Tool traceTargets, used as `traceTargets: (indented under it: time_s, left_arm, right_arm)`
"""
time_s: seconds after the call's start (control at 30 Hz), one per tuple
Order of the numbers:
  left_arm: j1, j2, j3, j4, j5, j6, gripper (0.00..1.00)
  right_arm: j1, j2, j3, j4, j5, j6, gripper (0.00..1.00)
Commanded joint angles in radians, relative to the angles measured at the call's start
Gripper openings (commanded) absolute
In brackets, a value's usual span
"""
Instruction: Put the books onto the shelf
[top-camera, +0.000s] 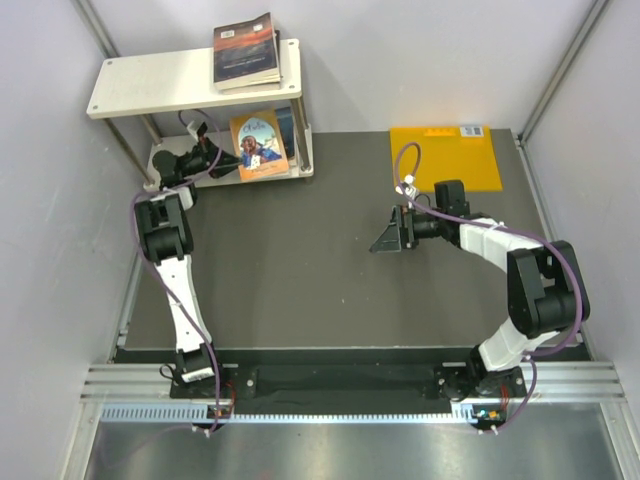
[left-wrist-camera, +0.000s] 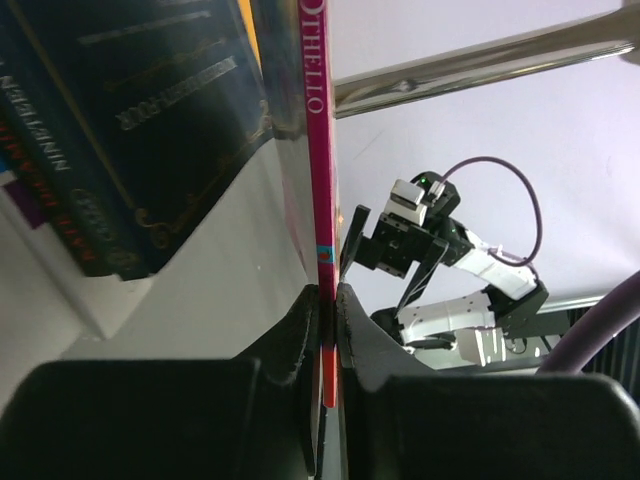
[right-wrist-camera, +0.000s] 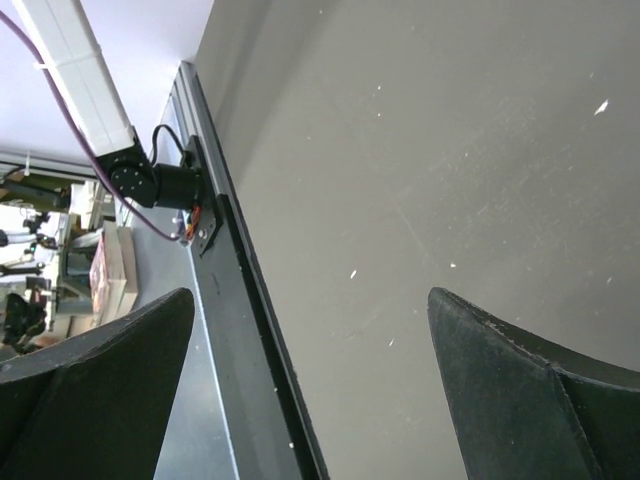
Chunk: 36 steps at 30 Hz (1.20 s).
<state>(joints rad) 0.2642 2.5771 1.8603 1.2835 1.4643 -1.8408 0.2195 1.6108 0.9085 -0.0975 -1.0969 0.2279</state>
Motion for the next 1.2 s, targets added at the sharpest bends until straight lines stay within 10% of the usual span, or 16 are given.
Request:
traceTargets:
  time_s: [0.0,0.3,0.43,0.47,0.5,0.53,1.17]
  left_arm:
    - [0.01,0.038,0.091,0.125,0.025,0.04,0.0]
    - [0.015,0.109,0.154,0.073,-0.024,0.061,0.0]
    - [-0.008,0.098,0.157,0.027,-0.047,0.08,0.16]
    - [-0.013,0.094,0.154,0.019,-0.058,0.08,0.38]
    - [-0.019,0.081,0.157,0.007,-0.074,0.098,0.93]
    - [-0.026,0.075,0.155,-0.016,-0.087,0.116,0.99]
    - [-0.037,-0.052,0.093,-0.344,-0.197,0.414,0.99]
  right_arm:
    - [-0.005,-0.02,0.009,-0.036,-0.018,-0.039,1.0]
    - [0.012,0.046,0.032,-0.056,0.002,-0.035,1.0]
    - [0.041,0.061,0.032,0.002,0.018,0.016,1.0]
    - [0.047,0.063,0.032,0.01,0.022,0.021,1.0]
    - [0.061,0.066,0.032,0.018,0.025,0.028,1.0]
    - [0.069,0.067,0.032,0.019,0.031,0.031,1.0]
    - [0.142,-0.002,-0.063,0.122,0.048,0.094,1.0]
